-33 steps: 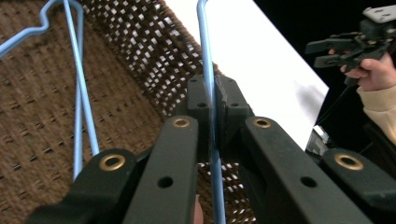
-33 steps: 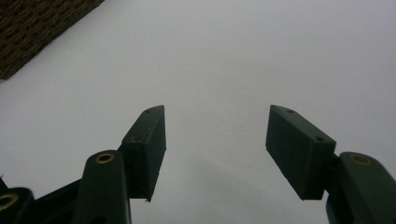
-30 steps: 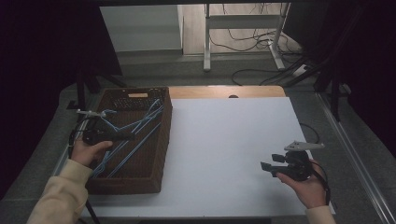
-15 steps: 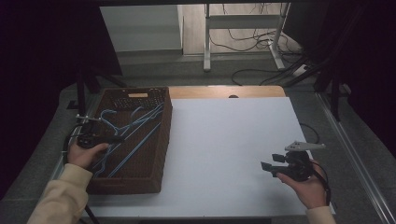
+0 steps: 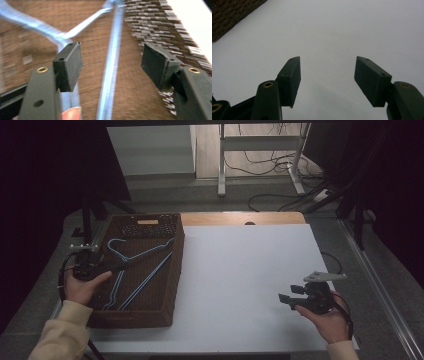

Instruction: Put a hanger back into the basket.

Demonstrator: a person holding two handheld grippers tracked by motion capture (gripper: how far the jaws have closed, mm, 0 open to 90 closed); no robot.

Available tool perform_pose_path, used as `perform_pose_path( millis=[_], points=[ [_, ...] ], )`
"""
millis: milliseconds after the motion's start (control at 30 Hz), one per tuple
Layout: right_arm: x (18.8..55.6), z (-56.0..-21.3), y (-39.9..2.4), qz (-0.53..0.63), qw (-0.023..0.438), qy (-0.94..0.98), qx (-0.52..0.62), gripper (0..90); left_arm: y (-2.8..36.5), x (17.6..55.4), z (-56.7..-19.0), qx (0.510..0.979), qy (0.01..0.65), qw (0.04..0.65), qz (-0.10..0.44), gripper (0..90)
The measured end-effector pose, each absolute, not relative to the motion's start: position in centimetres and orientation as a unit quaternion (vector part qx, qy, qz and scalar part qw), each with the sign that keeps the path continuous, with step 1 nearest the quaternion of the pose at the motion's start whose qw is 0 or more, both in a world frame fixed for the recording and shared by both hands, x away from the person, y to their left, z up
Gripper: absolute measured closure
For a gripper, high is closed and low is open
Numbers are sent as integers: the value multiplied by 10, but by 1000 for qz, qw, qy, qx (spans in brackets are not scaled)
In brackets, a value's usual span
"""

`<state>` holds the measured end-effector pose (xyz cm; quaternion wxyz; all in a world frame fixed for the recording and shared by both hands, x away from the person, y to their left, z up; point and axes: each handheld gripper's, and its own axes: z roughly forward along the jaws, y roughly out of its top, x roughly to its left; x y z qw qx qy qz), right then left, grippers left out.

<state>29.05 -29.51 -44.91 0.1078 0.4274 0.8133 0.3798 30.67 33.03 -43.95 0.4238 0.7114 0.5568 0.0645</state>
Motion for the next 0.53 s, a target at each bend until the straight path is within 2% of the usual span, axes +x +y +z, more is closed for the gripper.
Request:
perform_pose_path(
  millis=[133,267,533],
  points=[
    [291,-450,-293,381,106,817,420,363,307,292,-433,738,492,460,41,277],
    [292,-452,-291,387,110,818,411,287,289,280,-428,754,450,478,33,236],
    [296,-452,-293,405,106,810,411,236,265,259,-424,775,413,477,35,202]
  ],
)
